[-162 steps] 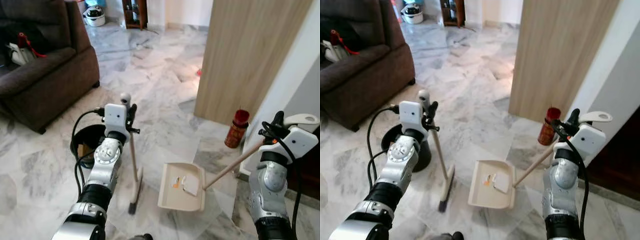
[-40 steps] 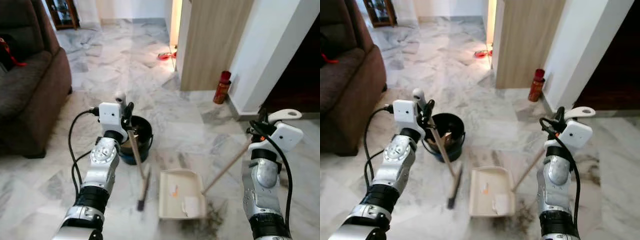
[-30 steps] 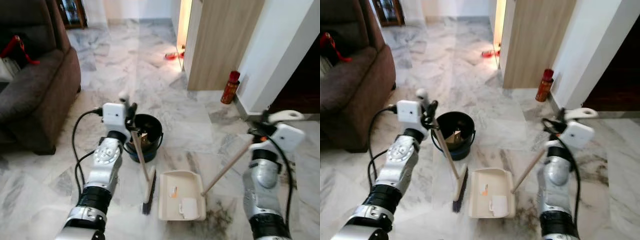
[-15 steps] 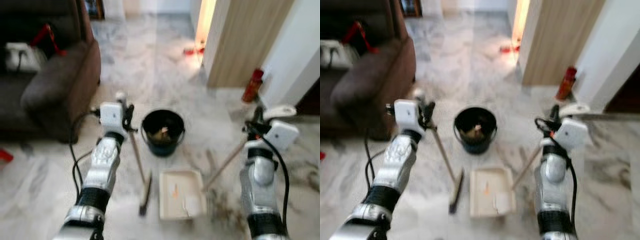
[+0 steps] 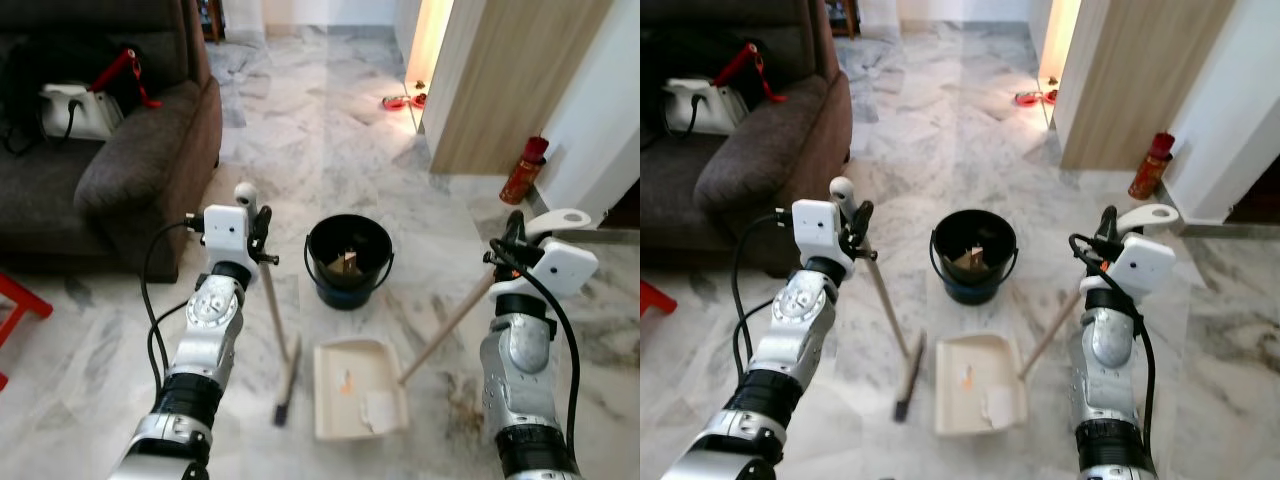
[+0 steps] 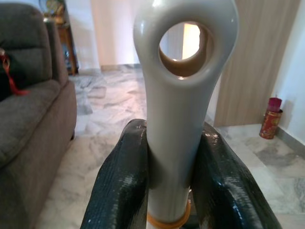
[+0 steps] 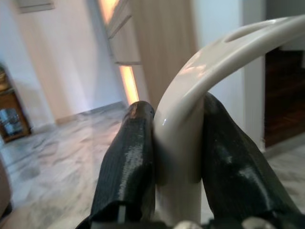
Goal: Sweep floor
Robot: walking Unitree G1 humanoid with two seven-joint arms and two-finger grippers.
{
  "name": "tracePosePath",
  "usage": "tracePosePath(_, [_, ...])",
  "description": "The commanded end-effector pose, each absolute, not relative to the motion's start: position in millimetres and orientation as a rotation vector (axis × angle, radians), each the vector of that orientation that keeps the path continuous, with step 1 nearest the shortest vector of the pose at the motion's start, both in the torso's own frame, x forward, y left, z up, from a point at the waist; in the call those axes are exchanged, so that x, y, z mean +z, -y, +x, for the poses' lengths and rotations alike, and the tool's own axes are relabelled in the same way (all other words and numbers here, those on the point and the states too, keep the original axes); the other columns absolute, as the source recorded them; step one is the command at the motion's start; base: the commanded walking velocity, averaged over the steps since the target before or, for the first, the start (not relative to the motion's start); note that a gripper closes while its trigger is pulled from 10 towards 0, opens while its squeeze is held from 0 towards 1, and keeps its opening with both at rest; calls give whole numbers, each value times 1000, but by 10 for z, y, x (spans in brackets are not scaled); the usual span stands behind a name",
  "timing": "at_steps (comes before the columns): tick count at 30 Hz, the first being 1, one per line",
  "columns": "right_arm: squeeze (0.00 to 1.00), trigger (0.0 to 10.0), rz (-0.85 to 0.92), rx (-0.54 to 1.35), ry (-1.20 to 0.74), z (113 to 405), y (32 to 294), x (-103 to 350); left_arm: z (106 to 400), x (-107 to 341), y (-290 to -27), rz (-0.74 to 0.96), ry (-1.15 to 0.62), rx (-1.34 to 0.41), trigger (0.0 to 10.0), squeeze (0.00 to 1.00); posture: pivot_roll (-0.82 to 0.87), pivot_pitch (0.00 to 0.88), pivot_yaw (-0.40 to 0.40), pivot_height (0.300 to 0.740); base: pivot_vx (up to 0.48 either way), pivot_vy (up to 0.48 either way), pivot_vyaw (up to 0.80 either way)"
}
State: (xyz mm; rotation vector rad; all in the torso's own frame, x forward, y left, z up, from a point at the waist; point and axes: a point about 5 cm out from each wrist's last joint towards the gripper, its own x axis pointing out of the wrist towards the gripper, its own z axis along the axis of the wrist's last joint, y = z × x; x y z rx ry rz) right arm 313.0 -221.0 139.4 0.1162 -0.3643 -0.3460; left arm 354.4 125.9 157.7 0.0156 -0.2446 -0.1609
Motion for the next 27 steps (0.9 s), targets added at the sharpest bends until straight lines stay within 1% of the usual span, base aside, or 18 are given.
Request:
tracePosePath(1, [0,10000,123,-314,481,3166,2148,1680,3539,1691,-1244,6,299,-165,10000,0,103,64,-2,740,0,0,0])
tracePosePath(7, [0,10000,136,-329,591,3159,2143,1946,3541,1696,-1254,10,302,-161,10000,0,105,62,-1,740,0,0,0])
tracePosePath(8, [0,10000,146,-336,642,3150,2144,2069,3539,1697,-1258,13,303,-160,10000,0,106,62,-1,740,0,0,0])
tracePosePath(13, [0,10000,176,-337,765,3107,2125,2375,3539,1705,-1256,13,307,-157,10000,0,104,60,0,740,0,0,0])
tracePosePath(16, [0,10000,183,-338,808,3080,2105,2498,3542,1719,-1248,10,313,-157,10000,0,100,60,0,740,0,0,0])
tracePosePath(23, [0,10000,187,-318,822,3063,2048,2541,3533,1729,-1226,37,325,-171,10000,0,104,62,-1,740,0,0,0])
tracePosePath(27, [0,10000,183,-310,795,3070,2024,2494,3535,1730,-1229,32,323,-165,10000,0,106,63,-2,740,296,0,0])
